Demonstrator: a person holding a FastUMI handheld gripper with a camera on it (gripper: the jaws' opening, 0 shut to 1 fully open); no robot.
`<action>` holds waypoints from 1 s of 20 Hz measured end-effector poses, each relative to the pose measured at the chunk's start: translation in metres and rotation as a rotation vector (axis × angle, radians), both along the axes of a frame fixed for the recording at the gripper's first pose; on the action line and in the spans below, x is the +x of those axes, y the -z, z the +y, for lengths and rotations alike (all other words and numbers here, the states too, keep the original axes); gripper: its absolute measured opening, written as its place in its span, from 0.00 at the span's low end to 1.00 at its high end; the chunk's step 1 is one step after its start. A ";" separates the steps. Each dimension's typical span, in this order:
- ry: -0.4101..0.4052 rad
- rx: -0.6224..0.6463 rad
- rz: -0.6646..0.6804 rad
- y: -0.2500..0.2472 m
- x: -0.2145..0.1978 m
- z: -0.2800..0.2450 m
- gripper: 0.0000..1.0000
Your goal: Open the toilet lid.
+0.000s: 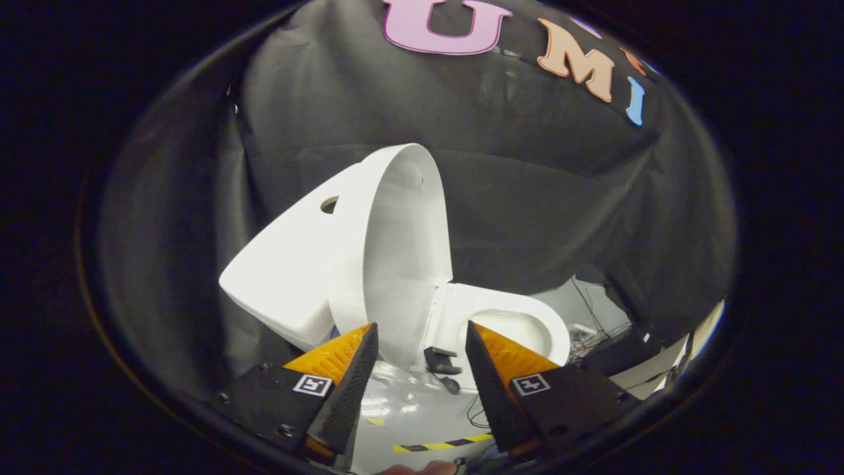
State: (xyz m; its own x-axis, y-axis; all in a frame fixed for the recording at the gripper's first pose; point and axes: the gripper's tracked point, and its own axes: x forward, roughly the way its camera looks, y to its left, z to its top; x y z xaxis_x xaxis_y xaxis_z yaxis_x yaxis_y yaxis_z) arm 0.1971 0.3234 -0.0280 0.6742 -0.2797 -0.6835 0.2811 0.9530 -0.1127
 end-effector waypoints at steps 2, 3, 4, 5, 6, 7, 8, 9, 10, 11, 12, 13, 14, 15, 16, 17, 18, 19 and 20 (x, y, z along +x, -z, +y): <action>-0.032 0.056 -0.043 0.005 0.005 0.014 0.93; -0.041 0.060 -0.057 0.002 0.005 0.019 1.00; -0.046 0.056 -0.075 -0.004 -0.001 0.019 1.00; -0.049 0.049 -0.095 -0.009 -0.005 0.019 1.00; -0.050 0.047 -0.124 -0.013 -0.011 0.018 1.00; -0.054 0.048 -0.166 -0.019 -0.014 0.017 1.00; -0.061 0.049 -0.211 -0.025 -0.017 0.016 1.00; -0.065 0.050 -0.252 -0.031 -0.021 0.014 1.00; -0.067 0.050 -0.289 -0.036 -0.026 0.009 1.00; -0.065 0.051 -0.321 -0.041 -0.033 0.004 1.00; -0.066 0.056 -0.350 -0.047 -0.041 -0.001 1.00; -0.077 0.057 -0.374 -0.053 -0.045 -0.005 1.00; -0.082 0.052 -0.388 -0.057 -0.051 -0.014 1.00; -0.092 0.046 -0.401 -0.060 -0.058 -0.020 1.00; -0.101 0.046 -0.428 -0.065 -0.064 -0.026 1.00; -0.110 0.054 -0.463 -0.072 -0.071 -0.032 1.00; -0.124 0.066 -0.498 -0.077 -0.076 -0.034 0.99; -0.130 0.075 -0.524 -0.081 -0.081 -0.039 0.99; -0.130 0.086 -0.544 -0.083 -0.087 -0.047 0.99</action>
